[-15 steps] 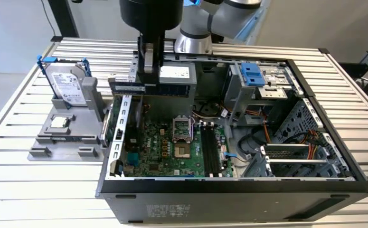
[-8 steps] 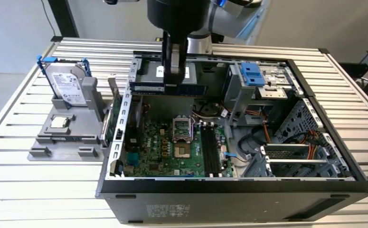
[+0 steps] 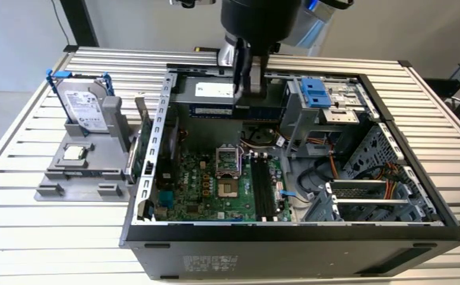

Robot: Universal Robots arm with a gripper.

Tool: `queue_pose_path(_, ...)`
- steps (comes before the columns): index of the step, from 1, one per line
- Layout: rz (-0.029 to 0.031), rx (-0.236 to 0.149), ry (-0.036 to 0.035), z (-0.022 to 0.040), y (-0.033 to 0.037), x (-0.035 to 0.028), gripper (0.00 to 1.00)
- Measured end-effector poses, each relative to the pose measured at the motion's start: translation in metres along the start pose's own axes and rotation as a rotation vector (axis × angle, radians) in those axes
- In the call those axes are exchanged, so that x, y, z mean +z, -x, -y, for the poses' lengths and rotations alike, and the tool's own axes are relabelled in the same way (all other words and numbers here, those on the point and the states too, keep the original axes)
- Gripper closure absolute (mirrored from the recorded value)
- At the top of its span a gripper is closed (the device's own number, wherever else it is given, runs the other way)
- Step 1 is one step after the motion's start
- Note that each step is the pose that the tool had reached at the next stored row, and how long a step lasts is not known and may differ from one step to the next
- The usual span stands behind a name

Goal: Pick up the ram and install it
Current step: 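Pick up the ram and move it above insertion slot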

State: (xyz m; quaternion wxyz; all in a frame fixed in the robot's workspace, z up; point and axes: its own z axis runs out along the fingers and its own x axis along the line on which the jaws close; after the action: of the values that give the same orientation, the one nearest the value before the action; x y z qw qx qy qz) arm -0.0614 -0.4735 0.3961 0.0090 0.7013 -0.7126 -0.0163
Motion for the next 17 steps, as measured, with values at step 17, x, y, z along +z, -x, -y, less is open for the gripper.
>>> queue_pose_path(17,0.0,0.001,0.0,0.0686,0.0012,-0.0019,1.0)
